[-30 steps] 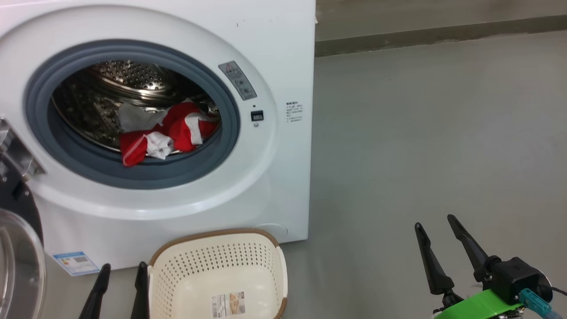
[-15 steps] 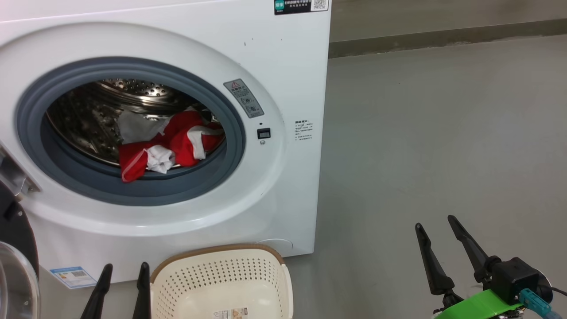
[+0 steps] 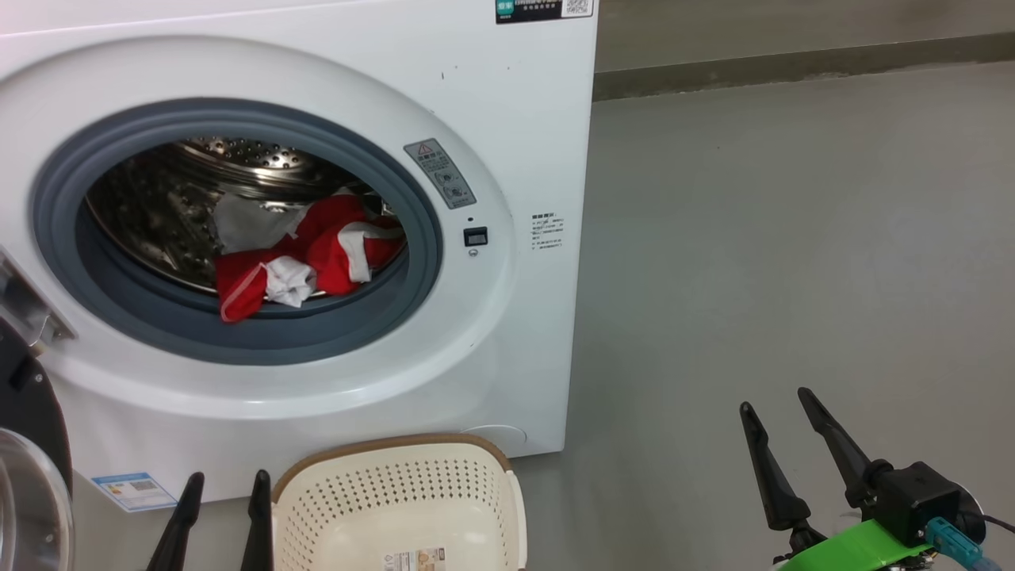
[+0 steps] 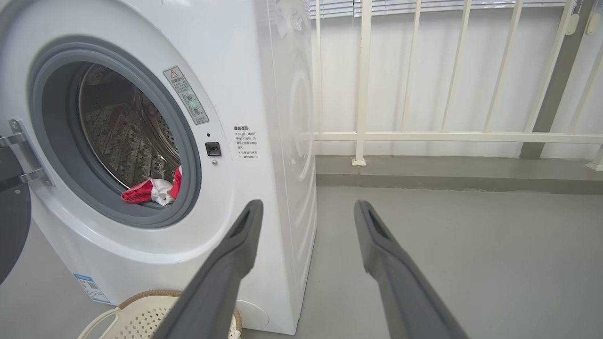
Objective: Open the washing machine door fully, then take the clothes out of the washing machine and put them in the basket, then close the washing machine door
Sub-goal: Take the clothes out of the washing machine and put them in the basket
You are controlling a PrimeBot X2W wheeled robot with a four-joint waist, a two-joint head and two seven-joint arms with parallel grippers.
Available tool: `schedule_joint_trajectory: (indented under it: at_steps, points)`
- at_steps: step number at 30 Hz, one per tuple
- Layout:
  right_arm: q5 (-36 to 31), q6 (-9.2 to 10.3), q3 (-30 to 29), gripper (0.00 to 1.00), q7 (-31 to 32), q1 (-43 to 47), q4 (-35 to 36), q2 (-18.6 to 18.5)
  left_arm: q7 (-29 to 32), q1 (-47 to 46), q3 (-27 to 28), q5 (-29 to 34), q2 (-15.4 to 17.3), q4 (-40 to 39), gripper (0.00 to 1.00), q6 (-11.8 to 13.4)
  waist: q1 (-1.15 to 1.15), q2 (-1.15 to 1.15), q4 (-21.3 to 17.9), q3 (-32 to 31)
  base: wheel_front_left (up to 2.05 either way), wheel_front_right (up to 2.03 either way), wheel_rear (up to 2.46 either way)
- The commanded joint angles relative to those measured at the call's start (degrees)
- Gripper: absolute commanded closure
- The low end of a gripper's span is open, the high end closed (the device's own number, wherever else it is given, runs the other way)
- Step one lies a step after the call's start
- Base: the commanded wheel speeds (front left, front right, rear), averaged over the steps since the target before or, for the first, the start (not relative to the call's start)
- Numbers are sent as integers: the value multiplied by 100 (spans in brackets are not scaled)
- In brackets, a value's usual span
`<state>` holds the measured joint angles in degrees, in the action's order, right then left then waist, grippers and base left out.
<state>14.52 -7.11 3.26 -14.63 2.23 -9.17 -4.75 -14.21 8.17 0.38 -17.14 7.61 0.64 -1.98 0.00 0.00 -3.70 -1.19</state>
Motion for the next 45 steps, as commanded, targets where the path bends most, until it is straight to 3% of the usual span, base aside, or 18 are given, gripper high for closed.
schedule_joint_trajectory:
  at_steps: [1,18,30,45]
  points:
    - [0,-37,158,0,-37,-210,114,-68,-44,-287,177,84,70,-126,0,46,0,0,15,1,0,0,0]
    - [-41,-37,289,0,-37,-454,104,-16,50,-911,25,135,8,21,0,219,0,0,163,406,0,0,0]
    - [-15,-37,327,0,-37,-848,279,-173,57,-2259,-85,247,-106,610,0,510,0,0,277,1305,0,0,0]
    - [45,-37,243,0,-37,-1392,470,-232,-63,-4192,157,192,46,1995,0,539,0,0,88,2174,0,0,0]
